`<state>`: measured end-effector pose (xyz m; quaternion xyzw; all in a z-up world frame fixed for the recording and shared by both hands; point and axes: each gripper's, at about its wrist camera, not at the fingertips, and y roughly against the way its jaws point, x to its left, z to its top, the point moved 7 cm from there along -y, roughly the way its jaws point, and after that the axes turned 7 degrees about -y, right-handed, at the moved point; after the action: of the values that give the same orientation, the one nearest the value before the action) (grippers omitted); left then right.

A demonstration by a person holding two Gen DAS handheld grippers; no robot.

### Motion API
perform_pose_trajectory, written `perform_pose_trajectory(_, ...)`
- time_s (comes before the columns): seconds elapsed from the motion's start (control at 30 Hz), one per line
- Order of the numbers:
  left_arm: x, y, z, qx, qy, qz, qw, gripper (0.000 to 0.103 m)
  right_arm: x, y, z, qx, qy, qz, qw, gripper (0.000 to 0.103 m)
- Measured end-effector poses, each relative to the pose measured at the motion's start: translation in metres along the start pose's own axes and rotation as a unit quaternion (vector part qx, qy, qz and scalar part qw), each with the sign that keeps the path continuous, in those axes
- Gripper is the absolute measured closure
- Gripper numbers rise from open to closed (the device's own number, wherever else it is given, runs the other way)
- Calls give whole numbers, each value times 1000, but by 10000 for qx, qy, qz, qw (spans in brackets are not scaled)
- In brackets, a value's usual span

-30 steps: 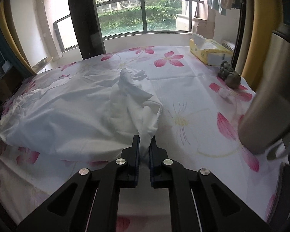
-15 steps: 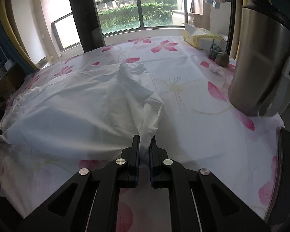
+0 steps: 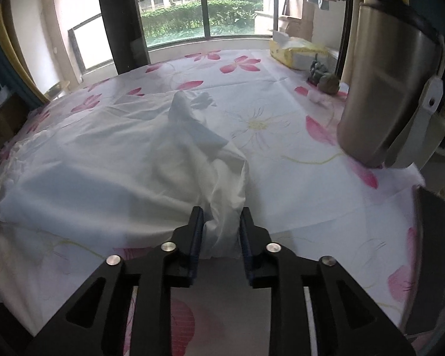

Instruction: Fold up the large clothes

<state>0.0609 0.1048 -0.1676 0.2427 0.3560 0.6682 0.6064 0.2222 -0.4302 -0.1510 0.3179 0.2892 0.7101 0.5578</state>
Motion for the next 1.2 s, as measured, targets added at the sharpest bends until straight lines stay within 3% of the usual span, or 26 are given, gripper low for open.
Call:
perform_pose_trajectory(0.13,15,7,14,-105,101,287,9995,56,-5,10,13,-155,87,-223,9996,50)
perform_pose_trajectory(0.27,24,3,34,-194,101,395,9990,56,-6,13,36,-344,48,-313,9989,49)
perform_pose_trajectory(0.47,28,-15,65,-233,29,375,9990,56,18,-8,69,-463,342,-42,9983,49)
perform_pose_trajectory(0.67,31,-43,89,-106,-91,428,9990,56,48,-51,80,-104,840,162,9963,50)
perform_pose_trajectory(0.7,31,-47,90,-88,-109,435,9990,56,50,-60,81,-22,921,133,9957,54)
perform_pose_trajectory(0.73,32,-52,92,-52,-121,450,9989,56,50,-64,82,16,977,113,9952,79)
perform_pose_trajectory(0.8,33,-61,97,-8,-143,452,9989,56,49,-74,85,121,1084,44,9940,100)
perform_pose_trajectory(1.2,46,-105,117,288,-299,693,9967,56,1,-92,127,-27,873,-535,9947,101)
